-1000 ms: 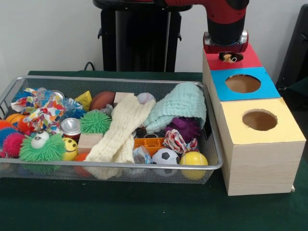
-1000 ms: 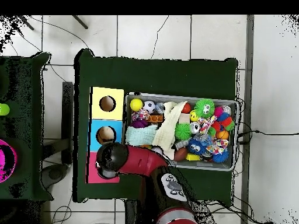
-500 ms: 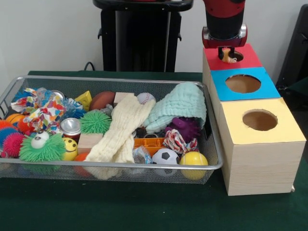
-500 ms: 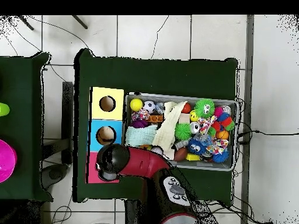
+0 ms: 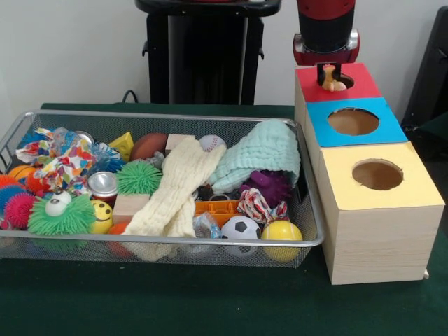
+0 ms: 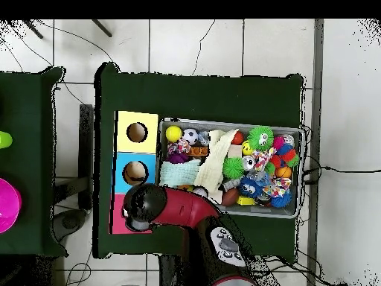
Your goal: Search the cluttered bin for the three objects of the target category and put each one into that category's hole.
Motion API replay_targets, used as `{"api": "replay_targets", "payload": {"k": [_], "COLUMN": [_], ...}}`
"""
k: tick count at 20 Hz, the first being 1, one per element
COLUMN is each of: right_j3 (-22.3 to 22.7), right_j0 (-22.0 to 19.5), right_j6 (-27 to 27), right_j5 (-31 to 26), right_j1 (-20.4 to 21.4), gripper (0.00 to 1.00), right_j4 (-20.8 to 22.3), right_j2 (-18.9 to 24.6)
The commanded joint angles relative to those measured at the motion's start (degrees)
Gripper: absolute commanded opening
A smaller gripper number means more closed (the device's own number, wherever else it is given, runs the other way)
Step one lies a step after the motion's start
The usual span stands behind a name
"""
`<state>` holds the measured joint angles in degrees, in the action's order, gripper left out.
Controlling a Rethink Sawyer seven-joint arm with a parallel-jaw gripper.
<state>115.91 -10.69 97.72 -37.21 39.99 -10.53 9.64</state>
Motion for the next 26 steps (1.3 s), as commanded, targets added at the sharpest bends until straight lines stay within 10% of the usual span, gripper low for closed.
{"api": "replay_targets", "payload": {"k": [1, 4, 5, 23, 24, 26], "right_j3": [-5.6, -5.4, -5.3, -6.0, -6.1, -5.8], "right_j0": [-5.7, -5.7, -5.6, -6.1, -6.0, -6.1], "right_j6": [6.8, 6.8, 6.8, 7.1, 7.2, 6.9], "right_j5": [0.4, 0.9, 1.2, 2.7, 2.8, 3.3], "right_j1": [5.1, 5.0, 5.0, 4.1, 4.1, 4.3], "gripper": [0.00, 0.00, 1.00, 1.00, 0.00, 0.00], "right_j4": [0.9, 1.0, 1.1, 1.3, 1.3, 1.6], "right_j2": [-4.1, -4.1, -4.1, -3.2, -3.3, -3.1]}}
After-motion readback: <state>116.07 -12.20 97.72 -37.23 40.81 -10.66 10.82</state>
